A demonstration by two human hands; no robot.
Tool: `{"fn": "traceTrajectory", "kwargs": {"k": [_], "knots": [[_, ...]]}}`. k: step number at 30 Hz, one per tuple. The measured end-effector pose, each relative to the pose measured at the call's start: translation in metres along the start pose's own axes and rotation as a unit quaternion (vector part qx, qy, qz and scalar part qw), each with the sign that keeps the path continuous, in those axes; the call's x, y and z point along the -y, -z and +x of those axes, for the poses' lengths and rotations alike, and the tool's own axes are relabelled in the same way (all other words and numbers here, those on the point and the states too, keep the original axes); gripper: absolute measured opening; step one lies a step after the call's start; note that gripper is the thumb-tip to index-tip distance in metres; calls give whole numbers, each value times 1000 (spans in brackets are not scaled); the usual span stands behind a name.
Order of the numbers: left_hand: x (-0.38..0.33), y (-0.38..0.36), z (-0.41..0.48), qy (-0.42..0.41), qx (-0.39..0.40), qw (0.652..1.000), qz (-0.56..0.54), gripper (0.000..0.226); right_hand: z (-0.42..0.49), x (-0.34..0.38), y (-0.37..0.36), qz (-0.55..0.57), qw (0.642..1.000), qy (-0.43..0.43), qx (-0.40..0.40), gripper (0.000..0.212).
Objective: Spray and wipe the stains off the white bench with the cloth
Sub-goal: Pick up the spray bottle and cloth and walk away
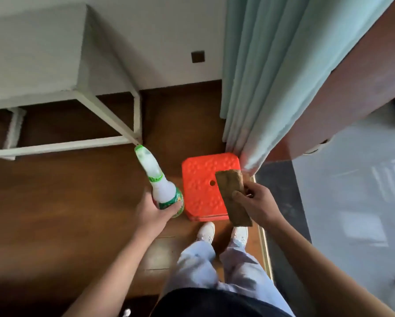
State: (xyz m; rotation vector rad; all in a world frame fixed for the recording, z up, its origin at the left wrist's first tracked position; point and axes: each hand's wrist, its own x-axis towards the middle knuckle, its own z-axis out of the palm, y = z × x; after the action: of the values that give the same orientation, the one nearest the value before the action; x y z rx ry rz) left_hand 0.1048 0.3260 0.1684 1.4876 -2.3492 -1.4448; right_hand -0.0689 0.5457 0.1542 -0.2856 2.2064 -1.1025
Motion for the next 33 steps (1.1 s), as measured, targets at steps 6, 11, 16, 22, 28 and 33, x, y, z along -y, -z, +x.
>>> {"fn": "traceTrajectory", "kwargs": {"k": [6, 11, 16, 22, 28, 33], "knots": [[41, -41, 36, 44, -10, 998, -53, 64, 62, -24, -32, -23, 999, -6, 43, 27], [78, -84, 102, 46, 18, 998, -47, 64, 124, -67, -64, -23, 997, -56, 42, 13], [98, -138, 172, 13, 18, 1000, -12, 62, 204, -105, -89, -18, 998, -58, 20, 16], [117, -192, 231, -51, -2, 998, -44, 68, 275, -158, -108, 54, 993, -105, -2, 29], [139, -216, 239, -108, -21, 994, -12, 77, 270, -203, -108, -47, 991, -110, -58, 16], [145, -225, 229, -130, -45, 990, 10, 82, 256, -212, -107, -81, 990, -102, -58, 3]]}}
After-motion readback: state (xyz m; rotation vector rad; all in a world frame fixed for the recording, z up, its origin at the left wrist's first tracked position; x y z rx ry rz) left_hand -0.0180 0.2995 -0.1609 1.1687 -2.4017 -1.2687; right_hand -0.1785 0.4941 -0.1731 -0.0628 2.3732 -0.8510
